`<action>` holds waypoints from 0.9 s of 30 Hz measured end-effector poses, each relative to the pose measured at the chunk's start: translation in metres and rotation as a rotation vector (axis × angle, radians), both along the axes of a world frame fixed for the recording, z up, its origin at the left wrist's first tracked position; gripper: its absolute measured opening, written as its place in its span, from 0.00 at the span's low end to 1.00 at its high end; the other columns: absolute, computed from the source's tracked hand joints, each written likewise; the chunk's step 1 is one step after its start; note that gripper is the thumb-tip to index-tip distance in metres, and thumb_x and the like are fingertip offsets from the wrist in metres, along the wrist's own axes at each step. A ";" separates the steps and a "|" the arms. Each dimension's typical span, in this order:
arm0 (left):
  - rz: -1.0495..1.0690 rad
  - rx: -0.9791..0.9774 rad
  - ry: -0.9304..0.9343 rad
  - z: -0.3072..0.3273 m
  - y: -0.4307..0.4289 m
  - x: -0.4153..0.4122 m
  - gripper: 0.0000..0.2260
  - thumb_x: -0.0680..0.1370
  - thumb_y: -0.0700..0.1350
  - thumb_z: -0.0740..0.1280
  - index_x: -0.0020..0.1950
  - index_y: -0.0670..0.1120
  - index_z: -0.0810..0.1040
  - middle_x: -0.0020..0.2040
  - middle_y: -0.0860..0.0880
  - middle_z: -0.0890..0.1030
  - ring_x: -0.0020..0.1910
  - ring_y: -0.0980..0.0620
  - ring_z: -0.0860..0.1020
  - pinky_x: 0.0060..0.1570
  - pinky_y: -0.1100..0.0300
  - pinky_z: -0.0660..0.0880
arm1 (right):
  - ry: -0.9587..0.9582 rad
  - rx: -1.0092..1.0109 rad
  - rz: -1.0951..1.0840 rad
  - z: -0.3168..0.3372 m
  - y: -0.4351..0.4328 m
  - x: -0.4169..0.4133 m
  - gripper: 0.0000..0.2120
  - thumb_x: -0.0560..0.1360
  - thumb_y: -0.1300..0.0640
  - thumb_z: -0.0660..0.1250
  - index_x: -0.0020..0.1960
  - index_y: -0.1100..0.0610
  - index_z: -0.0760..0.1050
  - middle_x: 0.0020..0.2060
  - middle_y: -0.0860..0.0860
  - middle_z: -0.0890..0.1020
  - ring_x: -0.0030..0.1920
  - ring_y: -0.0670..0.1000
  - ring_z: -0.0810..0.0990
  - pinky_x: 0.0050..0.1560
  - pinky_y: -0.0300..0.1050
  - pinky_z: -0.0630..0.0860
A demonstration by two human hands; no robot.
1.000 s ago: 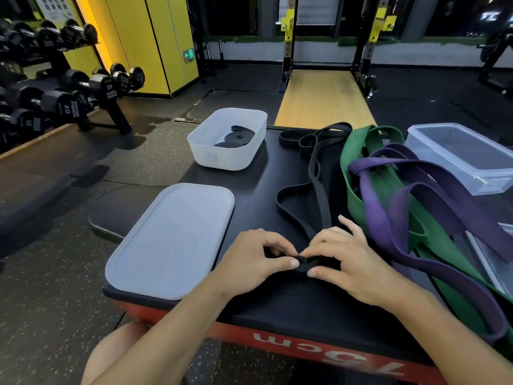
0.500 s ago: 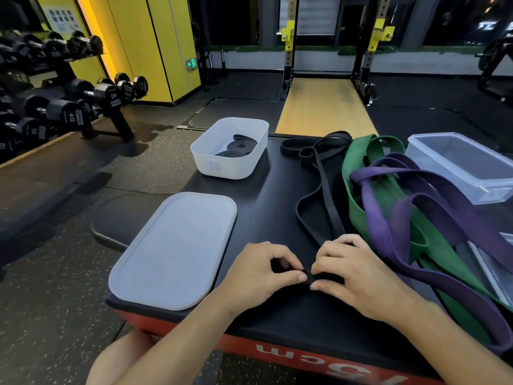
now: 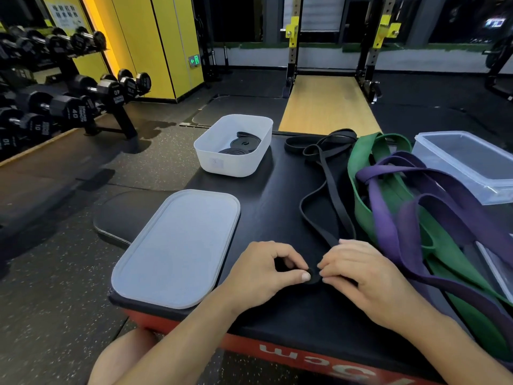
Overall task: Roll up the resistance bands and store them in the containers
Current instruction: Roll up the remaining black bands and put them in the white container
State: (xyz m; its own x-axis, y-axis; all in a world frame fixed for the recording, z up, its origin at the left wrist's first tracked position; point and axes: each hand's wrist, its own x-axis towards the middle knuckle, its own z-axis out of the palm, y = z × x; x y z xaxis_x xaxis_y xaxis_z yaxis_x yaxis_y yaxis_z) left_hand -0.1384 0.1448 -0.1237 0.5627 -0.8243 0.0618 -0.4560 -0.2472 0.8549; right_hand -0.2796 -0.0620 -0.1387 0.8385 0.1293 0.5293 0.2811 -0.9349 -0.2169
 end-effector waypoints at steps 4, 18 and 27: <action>0.004 -0.022 0.042 0.001 0.002 -0.003 0.04 0.75 0.49 0.78 0.49 0.55 0.87 0.44 0.58 0.86 0.46 0.58 0.84 0.56 0.47 0.79 | 0.052 -0.008 0.006 0.001 0.002 0.007 0.04 0.80 0.49 0.65 0.51 0.47 0.77 0.53 0.37 0.82 0.57 0.39 0.80 0.72 0.48 0.66; -0.092 -0.122 -0.009 0.009 0.008 -0.008 0.18 0.70 0.43 0.83 0.53 0.54 0.79 0.59 0.58 0.72 0.55 0.52 0.82 0.60 0.58 0.79 | 0.038 -0.001 -0.028 0.000 0.014 0.010 0.15 0.78 0.40 0.68 0.55 0.51 0.77 0.49 0.40 0.79 0.52 0.44 0.79 0.76 0.45 0.62; -0.090 -0.116 0.061 0.008 0.010 -0.005 0.31 0.69 0.43 0.82 0.57 0.63 0.64 0.65 0.49 0.68 0.72 0.55 0.71 0.58 0.60 0.80 | 0.223 -0.151 -0.002 0.006 0.020 0.009 0.22 0.82 0.39 0.58 0.73 0.43 0.72 0.53 0.37 0.74 0.54 0.41 0.72 0.77 0.50 0.53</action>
State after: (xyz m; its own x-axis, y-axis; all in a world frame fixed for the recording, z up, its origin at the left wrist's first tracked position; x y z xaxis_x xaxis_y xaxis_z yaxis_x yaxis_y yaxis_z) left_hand -0.1431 0.1552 -0.1160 0.4922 -0.8611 0.1273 -0.4179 -0.1055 0.9023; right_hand -0.2706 -0.0420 -0.1330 0.9326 0.1911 0.3062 0.2403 -0.9618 -0.1315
